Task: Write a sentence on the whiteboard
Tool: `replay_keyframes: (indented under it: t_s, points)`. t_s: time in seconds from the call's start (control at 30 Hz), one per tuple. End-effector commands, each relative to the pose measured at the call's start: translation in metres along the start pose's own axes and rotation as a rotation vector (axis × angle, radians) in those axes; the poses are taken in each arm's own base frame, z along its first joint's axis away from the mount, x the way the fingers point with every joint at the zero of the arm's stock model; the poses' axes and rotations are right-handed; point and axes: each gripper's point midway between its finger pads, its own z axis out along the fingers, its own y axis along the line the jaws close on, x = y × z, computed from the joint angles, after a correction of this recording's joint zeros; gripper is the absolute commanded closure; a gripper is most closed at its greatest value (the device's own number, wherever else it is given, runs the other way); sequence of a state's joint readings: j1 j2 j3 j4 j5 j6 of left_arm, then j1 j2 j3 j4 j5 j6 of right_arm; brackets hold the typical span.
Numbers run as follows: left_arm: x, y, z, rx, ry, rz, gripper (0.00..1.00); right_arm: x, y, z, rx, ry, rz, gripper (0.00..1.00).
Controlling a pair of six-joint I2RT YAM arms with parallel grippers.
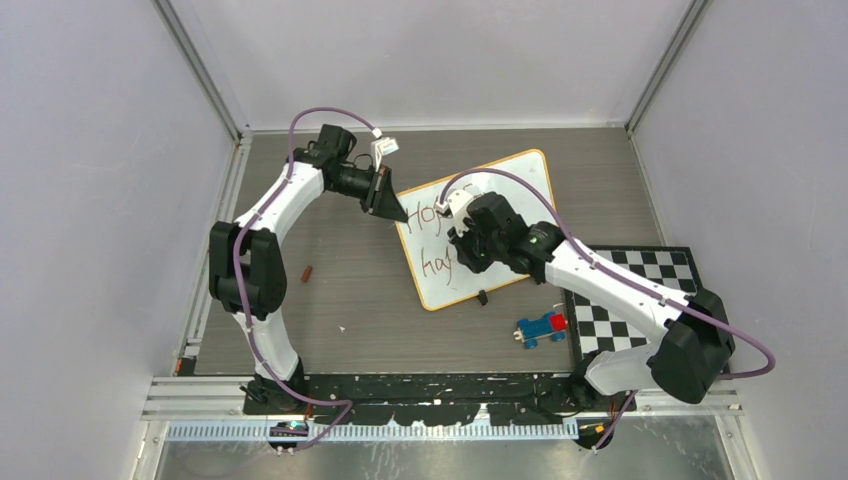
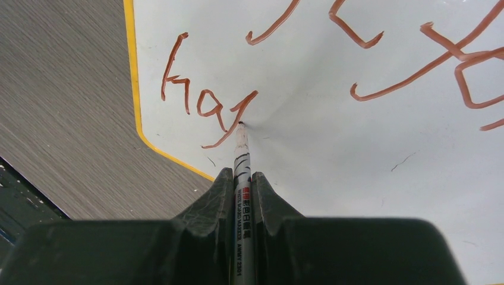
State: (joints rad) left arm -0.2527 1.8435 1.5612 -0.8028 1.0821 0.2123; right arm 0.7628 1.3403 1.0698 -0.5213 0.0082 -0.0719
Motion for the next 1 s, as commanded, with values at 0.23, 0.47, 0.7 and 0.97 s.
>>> replay_keyframes:
  t_s: [0.23, 0.47, 0.7, 0.97]
  points:
    - [-0.005, 0.008, -0.008, -0.088, 0.002, 0.061, 1.0, -0.037, -0.031, -0.014, 0.085, -0.121, 0.061, 1.0]
    - [-0.006, 0.009, -0.008, -0.091, 0.002, 0.063, 1.0, -0.013, -0.024, -0.012, 0.055, -0.053, 0.06, 1.0]
    - [-0.006, 0.01, -0.007, -0.091, 0.002, 0.06, 1.0, 0.0, -0.008, -0.009, -0.02, -0.018, 0.06, 1.0]
    - [-0.005, 0.009, -0.008, -0.093, 0.004, 0.062, 1.0, -0.007, 0.002, 0.002, -0.044, -0.016, 0.043, 1.0]
